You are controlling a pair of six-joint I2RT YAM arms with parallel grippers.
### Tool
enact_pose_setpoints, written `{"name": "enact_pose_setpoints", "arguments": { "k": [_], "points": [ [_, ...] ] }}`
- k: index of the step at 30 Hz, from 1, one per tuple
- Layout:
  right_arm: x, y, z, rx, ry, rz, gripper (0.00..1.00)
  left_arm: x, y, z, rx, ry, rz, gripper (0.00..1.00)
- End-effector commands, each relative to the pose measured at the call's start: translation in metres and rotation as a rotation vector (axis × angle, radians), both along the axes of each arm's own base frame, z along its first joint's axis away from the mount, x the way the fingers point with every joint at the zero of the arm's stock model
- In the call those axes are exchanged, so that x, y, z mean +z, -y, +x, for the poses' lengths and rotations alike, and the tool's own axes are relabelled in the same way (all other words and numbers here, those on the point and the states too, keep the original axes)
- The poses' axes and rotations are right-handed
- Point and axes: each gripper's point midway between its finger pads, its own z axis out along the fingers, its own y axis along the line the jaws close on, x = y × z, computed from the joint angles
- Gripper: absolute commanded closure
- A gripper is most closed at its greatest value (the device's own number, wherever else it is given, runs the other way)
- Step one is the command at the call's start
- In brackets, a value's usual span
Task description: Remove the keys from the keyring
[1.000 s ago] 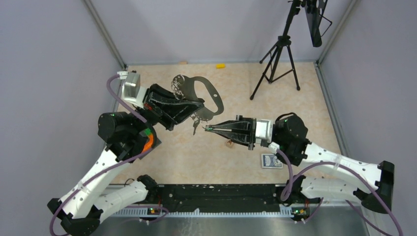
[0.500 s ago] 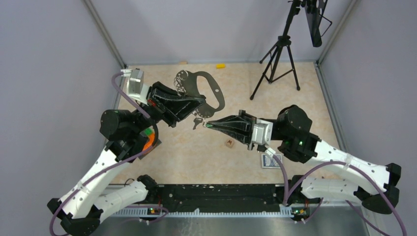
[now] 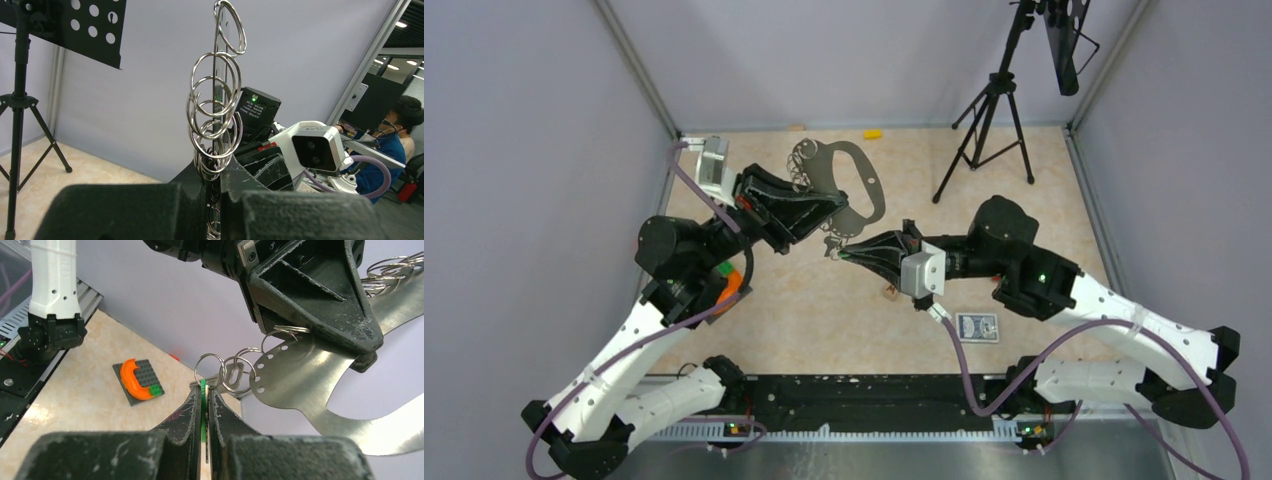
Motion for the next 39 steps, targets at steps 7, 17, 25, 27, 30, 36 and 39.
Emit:
{"name": "enact_pose_setpoints", "arguments": {
  "k": [7, 17, 25, 27, 30, 36, 39],
  "points": [
    [-0.003, -0.001, 0.008, -0.055, 0.092, -0.107, 1.00, 0.018, -0.009, 0.002, 0.056, 0.037, -0.036, 1.00],
    [-0.005, -0.001, 0.007, -0.077, 0.046, -0.041, 0.77, 0.014, -0.010, 0.007, 0.083, 0.024, -0.030, 1.00],
    [-0.013, 0.009, 0.003, -0.090, -0.017, 0.016, 0.65, 0.015, -0.011, 0.007, 0.091, 0.025, -0.036, 1.00],
    [-0.012, 0.012, 0.005, -0.107, -0.035, 0.049, 0.64, 0.015, -0.011, 0.007, 0.093, 0.027, -0.037, 1.00],
    [-0.006, 0.021, 0.009, -0.146, -0.080, 0.129, 0.62, 0.016, -0.012, 0.008, 0.100, 0.031, -0.038, 1.00],
    [0.010, 0.038, 0.014, -0.192, -0.226, 0.317, 0.54, 0.015, -0.012, 0.011, 0.109, 0.027, -0.039, 1.00],
    [0.019, 0.043, 0.015, -0.183, -0.320, 0.403, 0.54, 0.016, -0.012, 0.012, 0.114, 0.027, -0.043, 1.00]
  ]
}}
